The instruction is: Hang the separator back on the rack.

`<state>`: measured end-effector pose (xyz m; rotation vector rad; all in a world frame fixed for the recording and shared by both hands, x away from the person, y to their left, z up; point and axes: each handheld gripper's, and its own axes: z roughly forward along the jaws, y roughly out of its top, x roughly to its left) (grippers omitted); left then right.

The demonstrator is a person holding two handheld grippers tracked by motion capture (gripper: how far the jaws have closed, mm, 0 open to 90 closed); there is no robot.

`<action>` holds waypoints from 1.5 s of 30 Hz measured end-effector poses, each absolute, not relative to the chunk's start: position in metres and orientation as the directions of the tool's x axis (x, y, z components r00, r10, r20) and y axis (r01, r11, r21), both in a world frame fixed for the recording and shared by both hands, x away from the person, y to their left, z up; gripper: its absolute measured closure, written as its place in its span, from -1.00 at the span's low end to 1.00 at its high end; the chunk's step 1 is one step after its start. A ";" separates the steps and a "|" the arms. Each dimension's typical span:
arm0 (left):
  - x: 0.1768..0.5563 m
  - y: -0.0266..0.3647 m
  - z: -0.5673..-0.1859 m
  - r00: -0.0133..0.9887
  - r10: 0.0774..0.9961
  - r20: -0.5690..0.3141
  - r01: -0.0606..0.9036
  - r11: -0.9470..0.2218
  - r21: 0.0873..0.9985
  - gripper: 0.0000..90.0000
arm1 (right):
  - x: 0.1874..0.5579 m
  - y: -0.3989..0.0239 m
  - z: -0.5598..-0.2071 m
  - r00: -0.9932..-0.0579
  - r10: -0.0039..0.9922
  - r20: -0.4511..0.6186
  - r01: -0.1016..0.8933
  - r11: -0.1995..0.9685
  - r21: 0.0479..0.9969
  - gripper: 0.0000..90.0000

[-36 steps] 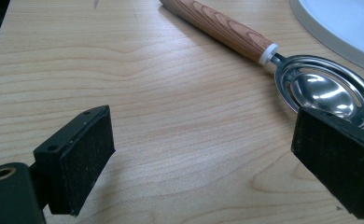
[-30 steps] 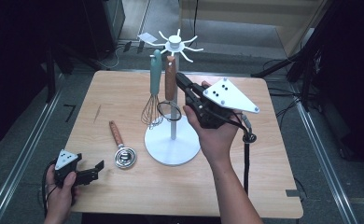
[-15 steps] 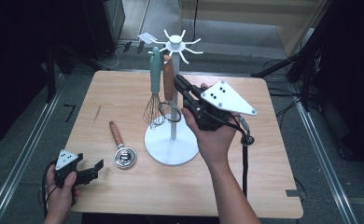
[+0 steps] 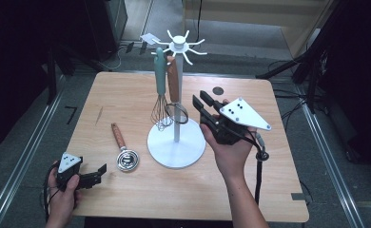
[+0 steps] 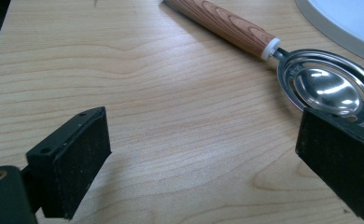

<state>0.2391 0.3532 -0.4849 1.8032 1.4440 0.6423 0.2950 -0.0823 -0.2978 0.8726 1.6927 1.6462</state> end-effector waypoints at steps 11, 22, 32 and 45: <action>0.241 0.354 -0.485 0.251 0.965 -0.073 0.621 -0.102 0.778 -0.98 | 0.290 -0.106 -0.349 -0.576 0.813 0.081 0.162 0.016 0.987 0.28; 0.242 0.349 -0.485 0.284 0.959 -0.028 0.623 -0.162 0.765 -0.98 | 0.276 -0.129 -0.395 -0.540 0.834 0.114 0.243 0.025 0.970 0.09; 0.243 0.347 -0.481 0.308 0.949 -0.063 0.619 -0.150 0.771 -0.98 | 0.262 -0.147 -0.436 -0.510 0.850 0.135 0.323 0.043 0.945 0.05; 0.245 0.332 -0.474 0.378 0.915 -0.140 0.604 -0.129 0.786 -0.98 | 0.239 -0.171 -0.465 -0.504 0.854 0.127 0.385 0.091 0.918 0.04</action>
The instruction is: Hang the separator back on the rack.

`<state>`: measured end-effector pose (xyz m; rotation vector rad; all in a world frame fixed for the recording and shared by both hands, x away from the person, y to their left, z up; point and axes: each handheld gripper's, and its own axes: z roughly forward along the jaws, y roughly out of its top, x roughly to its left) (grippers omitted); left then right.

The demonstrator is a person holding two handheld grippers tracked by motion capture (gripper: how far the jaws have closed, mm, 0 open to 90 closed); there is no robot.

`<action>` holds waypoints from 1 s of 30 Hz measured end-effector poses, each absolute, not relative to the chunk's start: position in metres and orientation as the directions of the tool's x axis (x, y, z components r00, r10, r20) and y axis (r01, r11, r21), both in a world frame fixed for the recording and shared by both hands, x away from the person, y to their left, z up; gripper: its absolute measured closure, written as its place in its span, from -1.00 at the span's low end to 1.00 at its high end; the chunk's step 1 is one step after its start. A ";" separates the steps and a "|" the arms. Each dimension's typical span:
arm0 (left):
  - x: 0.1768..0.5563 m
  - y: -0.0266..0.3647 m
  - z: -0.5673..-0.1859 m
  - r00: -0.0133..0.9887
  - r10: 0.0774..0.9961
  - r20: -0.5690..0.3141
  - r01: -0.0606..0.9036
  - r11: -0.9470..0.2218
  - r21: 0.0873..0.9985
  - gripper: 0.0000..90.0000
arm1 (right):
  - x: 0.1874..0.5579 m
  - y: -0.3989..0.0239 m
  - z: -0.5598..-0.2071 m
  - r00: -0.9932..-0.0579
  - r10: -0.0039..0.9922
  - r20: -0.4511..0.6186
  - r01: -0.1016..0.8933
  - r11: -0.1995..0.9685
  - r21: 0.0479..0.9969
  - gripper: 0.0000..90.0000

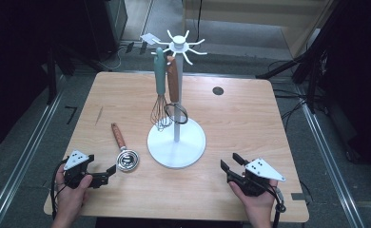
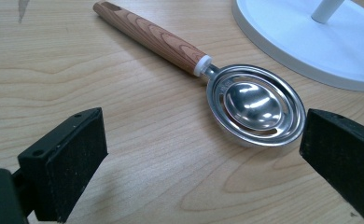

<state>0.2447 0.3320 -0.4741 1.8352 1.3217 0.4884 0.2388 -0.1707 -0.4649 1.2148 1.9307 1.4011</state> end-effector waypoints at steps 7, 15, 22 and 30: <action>0.246 0.331 -0.475 0.379 0.910 -0.166 0.616 -0.115 0.779 -0.94 | 0.237 -0.168 -0.469 -0.506 0.851 0.140 0.394 0.084 0.915 0.05; 0.248 0.322 -0.477 0.395 0.904 -0.165 0.624 -0.132 0.770 -0.84 | 0.235 -0.163 -0.472 -0.510 0.847 0.151 0.410 0.085 0.908 0.06; 0.254 0.314 -0.481 0.398 0.902 -0.166 0.644 -0.146 0.751 -0.41 | 0.236 -0.158 -0.476 -0.520 0.841 0.152 0.426 0.101 0.899 0.08; 0.269 0.308 -0.486 0.341 0.921 -0.187 0.676 -0.102 0.730 0.22 | 0.237 -0.157 -0.479 -0.516 0.843 0.155 0.434 0.101 0.895 0.10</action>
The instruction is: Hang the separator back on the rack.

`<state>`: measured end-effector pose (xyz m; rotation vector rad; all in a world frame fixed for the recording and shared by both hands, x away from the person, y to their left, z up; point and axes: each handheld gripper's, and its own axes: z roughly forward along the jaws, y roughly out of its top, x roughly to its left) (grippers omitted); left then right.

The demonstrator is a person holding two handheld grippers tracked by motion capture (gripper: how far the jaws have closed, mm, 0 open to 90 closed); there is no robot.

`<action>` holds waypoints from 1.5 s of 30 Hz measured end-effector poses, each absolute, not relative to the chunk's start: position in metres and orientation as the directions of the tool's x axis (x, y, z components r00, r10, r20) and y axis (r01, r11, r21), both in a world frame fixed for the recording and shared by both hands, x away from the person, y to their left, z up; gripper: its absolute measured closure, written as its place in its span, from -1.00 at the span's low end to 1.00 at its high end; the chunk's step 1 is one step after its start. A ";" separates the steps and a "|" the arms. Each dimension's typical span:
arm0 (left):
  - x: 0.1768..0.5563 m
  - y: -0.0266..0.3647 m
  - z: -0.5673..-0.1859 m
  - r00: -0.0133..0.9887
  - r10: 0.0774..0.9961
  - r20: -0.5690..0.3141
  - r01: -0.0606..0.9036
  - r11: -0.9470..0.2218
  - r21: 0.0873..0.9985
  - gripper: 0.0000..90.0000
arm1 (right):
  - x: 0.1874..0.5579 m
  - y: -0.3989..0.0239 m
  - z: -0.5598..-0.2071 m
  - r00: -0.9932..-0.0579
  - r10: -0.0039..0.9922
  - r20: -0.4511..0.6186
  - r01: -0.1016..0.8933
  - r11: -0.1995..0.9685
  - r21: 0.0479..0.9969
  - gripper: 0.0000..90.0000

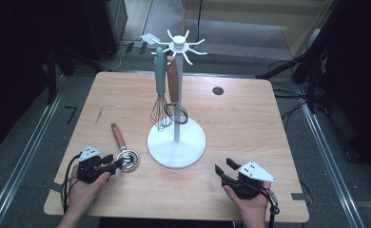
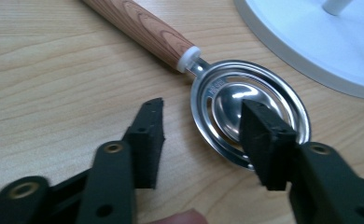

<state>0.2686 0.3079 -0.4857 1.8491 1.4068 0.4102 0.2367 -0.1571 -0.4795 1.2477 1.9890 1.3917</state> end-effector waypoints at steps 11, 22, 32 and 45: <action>0.272 0.292 -0.486 0.397 0.900 -0.181 0.683 -0.157 0.714 0.60 | 0.233 -0.158 -0.480 -0.511 0.845 0.154 0.438 0.102 0.893 0.12; 0.254 0.282 -0.486 0.400 0.900 -0.176 0.679 -0.162 0.716 0.60 | 0.228 -0.136 -0.478 -0.557 0.816 0.153 0.426 0.123 0.896 0.15; 0.232 0.270 -0.487 0.379 0.906 -0.189 0.691 -0.141 0.709 0.59 | 0.222 -0.106 -0.474 -0.584 0.796 0.159 0.395 0.108 0.912 0.18; 0.212 0.246 -0.488 0.405 0.899 -0.169 0.680 -0.173 0.713 0.54 | 0.224 -0.075 -0.480 -0.619 0.763 0.186 0.429 0.131 0.894 0.19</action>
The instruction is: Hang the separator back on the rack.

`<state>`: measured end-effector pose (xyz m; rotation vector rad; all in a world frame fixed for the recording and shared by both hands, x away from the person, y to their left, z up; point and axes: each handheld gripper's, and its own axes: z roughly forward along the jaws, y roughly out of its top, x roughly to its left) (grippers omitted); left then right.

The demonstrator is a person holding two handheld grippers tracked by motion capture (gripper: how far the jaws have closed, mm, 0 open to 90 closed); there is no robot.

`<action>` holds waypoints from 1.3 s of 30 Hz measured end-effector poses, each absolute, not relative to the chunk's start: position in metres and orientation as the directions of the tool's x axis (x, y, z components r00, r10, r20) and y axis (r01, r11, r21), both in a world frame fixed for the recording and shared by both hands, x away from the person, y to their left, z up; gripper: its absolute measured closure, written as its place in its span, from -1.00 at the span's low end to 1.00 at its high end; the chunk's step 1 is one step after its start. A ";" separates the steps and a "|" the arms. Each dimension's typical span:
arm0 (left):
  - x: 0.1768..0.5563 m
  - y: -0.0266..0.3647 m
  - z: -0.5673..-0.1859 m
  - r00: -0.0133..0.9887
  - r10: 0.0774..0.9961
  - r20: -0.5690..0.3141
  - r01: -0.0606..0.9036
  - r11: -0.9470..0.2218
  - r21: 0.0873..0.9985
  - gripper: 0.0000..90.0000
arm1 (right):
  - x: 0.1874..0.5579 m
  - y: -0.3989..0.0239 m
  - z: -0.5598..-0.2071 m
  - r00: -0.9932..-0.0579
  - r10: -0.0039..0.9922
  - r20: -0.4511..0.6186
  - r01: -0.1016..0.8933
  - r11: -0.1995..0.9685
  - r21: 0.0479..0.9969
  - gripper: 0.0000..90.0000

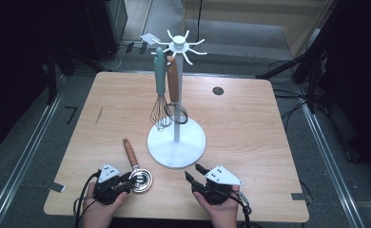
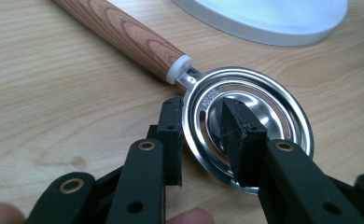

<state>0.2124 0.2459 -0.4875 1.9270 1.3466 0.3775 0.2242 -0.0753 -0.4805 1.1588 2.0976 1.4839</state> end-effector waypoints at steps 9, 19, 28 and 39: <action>0.206 0.236 -0.487 0.485 0.847 -0.217 0.667 -0.198 0.718 0.23 | 0.220 -0.065 -0.482 -0.645 0.744 0.176 0.425 0.157 0.891 0.19; 0.222 0.259 -0.485 0.502 0.801 -0.326 0.688 -0.141 0.712 0.85 | 0.222 -0.059 -0.484 -0.655 0.733 0.180 0.430 0.166 0.888 0.19; 0.228 0.245 -0.490 0.495 0.824 -0.275 0.699 -0.189 0.690 0.95 | 0.221 -0.050 -0.488 -0.680 0.712 0.178 0.429 0.189 0.883 0.22; 0.224 0.226 -0.491 0.536 0.801 -0.265 0.688 -0.233 0.687 0.94 | 0.220 -0.049 -0.490 -0.689 0.700 0.188 0.439 0.196 0.877 0.29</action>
